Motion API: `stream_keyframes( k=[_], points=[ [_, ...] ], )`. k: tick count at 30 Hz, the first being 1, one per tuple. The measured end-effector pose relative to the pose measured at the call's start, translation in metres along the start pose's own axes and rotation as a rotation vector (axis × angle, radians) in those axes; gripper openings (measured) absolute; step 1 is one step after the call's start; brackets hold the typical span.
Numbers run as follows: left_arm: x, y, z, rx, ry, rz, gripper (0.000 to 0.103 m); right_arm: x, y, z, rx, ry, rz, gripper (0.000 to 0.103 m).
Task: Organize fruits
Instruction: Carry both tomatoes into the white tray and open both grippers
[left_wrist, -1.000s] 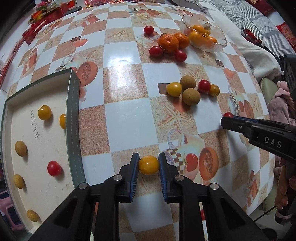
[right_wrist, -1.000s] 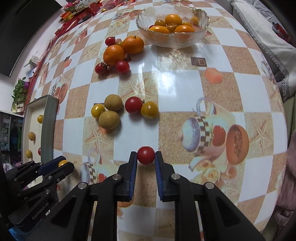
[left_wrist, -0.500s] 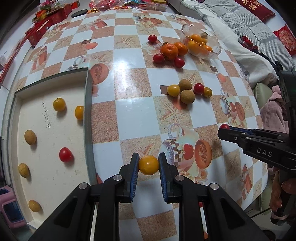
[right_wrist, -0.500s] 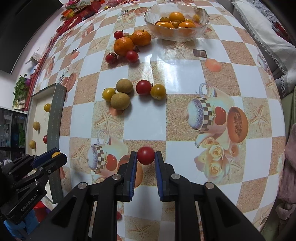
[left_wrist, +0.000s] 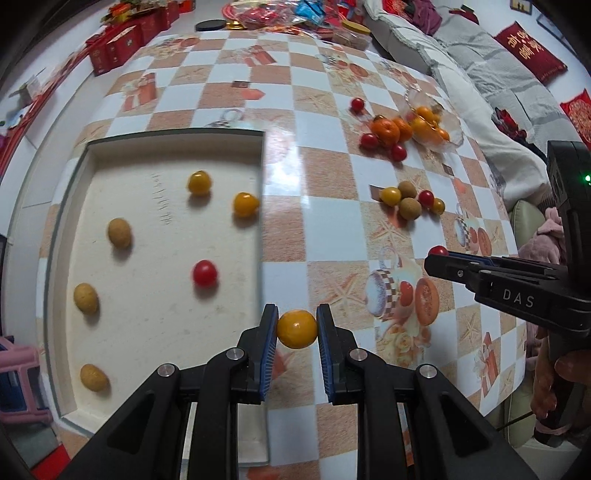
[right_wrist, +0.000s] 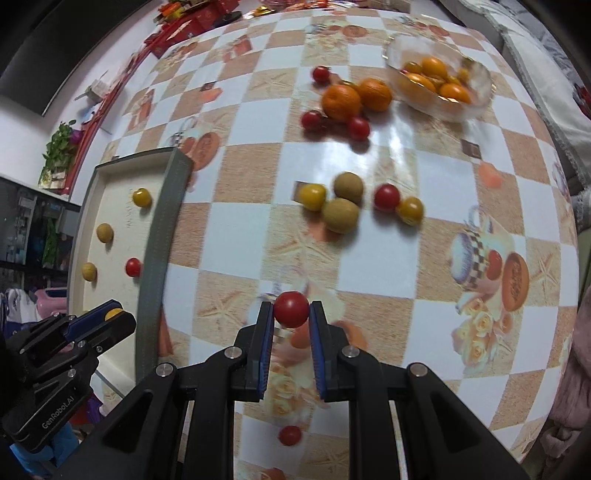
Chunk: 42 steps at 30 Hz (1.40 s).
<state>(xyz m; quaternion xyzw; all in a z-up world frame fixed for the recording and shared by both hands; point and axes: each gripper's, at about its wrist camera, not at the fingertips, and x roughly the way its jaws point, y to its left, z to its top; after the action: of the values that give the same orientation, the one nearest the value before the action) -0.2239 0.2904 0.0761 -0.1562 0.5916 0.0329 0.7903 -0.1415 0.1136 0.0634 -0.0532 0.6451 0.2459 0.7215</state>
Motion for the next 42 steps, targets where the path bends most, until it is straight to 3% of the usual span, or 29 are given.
stream_keyframes(
  k=[9,18,30,42],
  points=[
    [-0.016,0.065,-0.016,-0.116,-0.029,0.061,0.023,0.007,0.063,0.019,-0.110,-0.001,0.034,0.021],
    [-0.005,0.119,-0.032,-0.178,0.000,0.164,0.023,0.030,0.123,0.039,-0.197,0.031,0.081,0.021],
    [0.017,0.131,-0.034,-0.152,0.029,0.209,0.023,0.077,0.177,0.066,-0.282,0.093,0.076,0.021],
    [0.024,0.128,-0.037,-0.111,0.045,0.239,0.023,0.104,0.197,0.061,-0.366,0.151,0.001,0.022]
  ],
)
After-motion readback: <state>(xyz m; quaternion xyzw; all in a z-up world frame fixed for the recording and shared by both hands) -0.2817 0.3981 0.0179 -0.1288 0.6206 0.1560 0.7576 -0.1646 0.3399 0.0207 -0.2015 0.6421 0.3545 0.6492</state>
